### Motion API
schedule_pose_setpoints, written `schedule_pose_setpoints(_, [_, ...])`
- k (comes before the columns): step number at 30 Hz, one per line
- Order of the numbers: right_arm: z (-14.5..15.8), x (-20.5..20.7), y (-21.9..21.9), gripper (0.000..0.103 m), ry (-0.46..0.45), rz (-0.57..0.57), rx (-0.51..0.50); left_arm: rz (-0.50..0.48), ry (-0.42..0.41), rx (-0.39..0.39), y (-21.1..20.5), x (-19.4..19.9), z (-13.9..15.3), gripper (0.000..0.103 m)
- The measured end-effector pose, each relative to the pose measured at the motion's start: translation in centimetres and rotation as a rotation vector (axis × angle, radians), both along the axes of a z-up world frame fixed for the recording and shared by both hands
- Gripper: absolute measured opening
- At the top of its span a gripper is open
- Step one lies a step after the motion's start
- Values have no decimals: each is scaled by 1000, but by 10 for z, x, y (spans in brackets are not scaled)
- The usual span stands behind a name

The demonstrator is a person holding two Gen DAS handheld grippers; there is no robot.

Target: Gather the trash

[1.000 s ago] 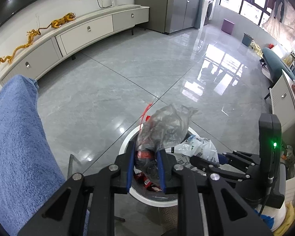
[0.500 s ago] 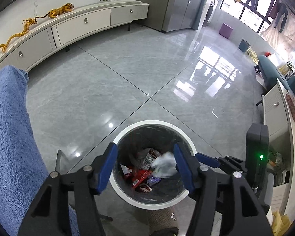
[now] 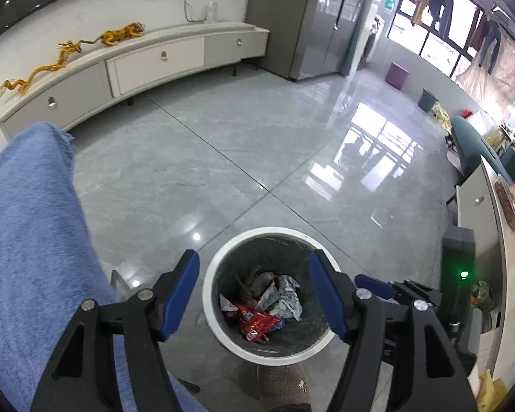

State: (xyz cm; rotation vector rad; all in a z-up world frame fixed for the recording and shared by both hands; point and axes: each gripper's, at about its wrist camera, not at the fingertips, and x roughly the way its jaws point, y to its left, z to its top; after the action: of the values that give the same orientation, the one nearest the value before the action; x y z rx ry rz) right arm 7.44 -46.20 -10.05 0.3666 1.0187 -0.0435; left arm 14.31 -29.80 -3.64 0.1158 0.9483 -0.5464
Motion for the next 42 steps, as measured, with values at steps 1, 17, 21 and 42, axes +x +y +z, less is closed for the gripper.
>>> schedule_pose_setpoints(1, [4,-1,1,53,-6,0,-3,12,-14,-5,6,-2,3,65])
schedule_pose_setpoints(17, [97,-13,113,56,-191,179,-78,232,-125,-18,147,-40,51,65])
schedule_pose_setpoints(21, [120,-26,151,57,-255,230,-111,295,-209,-19,188,-63,72,65])
schedule_pose_setpoints(42, [192,-65,264,74,-516,323,-282,514,-428,-33,301,-132,119,86])
